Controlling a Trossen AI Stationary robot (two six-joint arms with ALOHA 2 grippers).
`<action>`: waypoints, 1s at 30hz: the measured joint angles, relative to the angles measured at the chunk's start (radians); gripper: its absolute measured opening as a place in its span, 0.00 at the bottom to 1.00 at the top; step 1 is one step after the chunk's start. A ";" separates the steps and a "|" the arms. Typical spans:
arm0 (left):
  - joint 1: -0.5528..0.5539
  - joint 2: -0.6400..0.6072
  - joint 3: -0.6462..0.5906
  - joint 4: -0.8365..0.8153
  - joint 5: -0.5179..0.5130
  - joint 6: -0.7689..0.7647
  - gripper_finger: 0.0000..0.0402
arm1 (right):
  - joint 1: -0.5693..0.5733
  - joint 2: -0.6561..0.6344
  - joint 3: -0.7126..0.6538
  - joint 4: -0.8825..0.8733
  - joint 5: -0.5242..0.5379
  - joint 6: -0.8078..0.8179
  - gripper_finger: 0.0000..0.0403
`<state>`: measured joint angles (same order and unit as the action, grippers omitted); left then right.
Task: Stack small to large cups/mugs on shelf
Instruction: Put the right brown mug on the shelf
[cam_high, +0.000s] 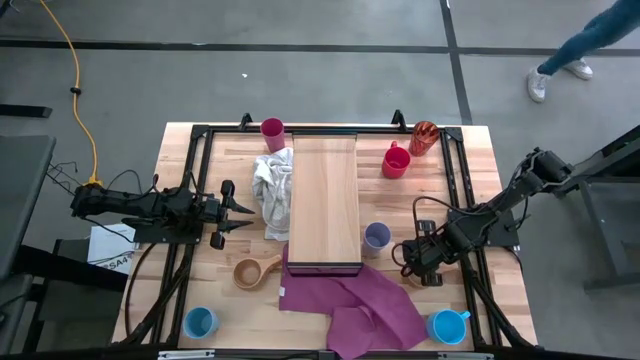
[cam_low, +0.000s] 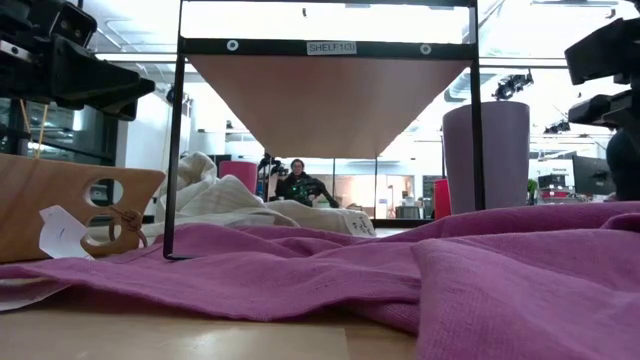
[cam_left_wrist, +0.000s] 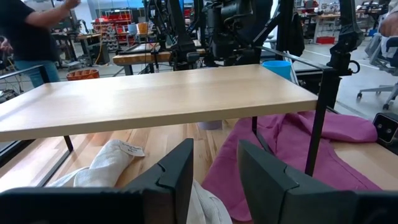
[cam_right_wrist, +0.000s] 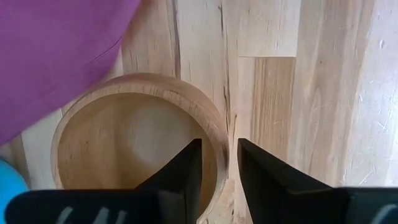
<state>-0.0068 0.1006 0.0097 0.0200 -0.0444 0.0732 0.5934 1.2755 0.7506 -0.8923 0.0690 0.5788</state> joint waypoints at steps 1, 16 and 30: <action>0.000 0.000 0.000 0.000 0.000 0.000 0.28 | 0.000 0.000 0.000 0.000 0.003 0.000 0.23; 0.000 0.000 0.000 0.000 0.000 0.000 0.28 | 0.000 0.000 0.000 -0.002 0.008 0.016 0.06; 0.000 0.000 0.000 0.000 0.000 0.000 0.28 | 0.000 0.001 0.002 0.002 0.002 0.027 0.01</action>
<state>-0.0067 0.1005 0.0097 0.0200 -0.0441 0.0734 0.5938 1.2766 0.7525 -0.8902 0.0708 0.6056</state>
